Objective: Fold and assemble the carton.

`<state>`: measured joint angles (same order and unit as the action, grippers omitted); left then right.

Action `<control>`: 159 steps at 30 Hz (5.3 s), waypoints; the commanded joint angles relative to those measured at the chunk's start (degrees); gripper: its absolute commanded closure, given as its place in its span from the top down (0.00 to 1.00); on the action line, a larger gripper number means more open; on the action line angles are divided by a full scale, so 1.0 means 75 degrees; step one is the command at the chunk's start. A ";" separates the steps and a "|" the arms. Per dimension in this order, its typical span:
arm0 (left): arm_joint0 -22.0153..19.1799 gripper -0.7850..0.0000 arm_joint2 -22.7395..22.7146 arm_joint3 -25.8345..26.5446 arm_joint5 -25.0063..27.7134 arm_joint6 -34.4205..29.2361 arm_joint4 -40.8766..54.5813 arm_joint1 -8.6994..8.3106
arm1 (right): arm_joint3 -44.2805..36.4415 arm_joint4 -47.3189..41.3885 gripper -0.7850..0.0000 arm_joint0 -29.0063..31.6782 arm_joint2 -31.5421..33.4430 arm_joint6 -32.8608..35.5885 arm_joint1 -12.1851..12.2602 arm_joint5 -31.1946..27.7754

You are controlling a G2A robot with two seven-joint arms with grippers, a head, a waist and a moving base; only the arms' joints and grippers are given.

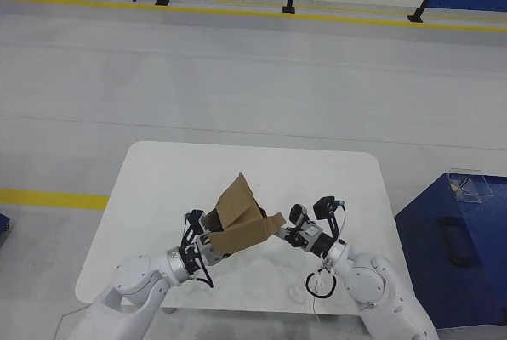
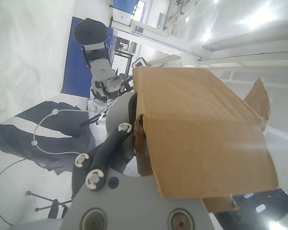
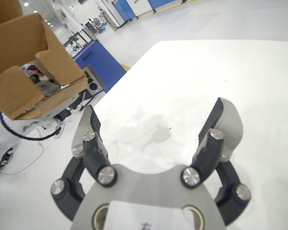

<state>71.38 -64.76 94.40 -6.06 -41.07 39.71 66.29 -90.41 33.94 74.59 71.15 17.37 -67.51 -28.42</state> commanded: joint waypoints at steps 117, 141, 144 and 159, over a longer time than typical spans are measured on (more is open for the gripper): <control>0.0285 0.00 0.0039 0.0034 0.0259 -0.0402 -0.0460 0.0055 | -0.0248 -0.3328 1.00 0.0104 0.1787 0.0624 0.0228 0.0799; 0.0896 0.00 0.1166 0.2208 -0.1278 0.8709 0.5078 0.0876 | 0.0262 -0.4250 1.00 -0.0180 0.2555 0.1180 0.0333 0.0953; 0.0890 0.00 0.1525 0.2345 -0.0643 1.0306 0.6050 0.1065 | 0.0305 -0.4442 1.00 -0.0209 0.2558 0.1302 0.0338 0.0967; -0.0513 0.00 0.2839 0.0354 0.2387 1.4603 0.7217 0.1967 | 0.0624 -0.4452 1.00 -0.0333 0.2338 0.1459 0.0343 0.0889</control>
<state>68.78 -44.24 98.30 11.84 68.84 93.06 80.56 -85.89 0.58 72.16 88.73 28.32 -64.94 -21.67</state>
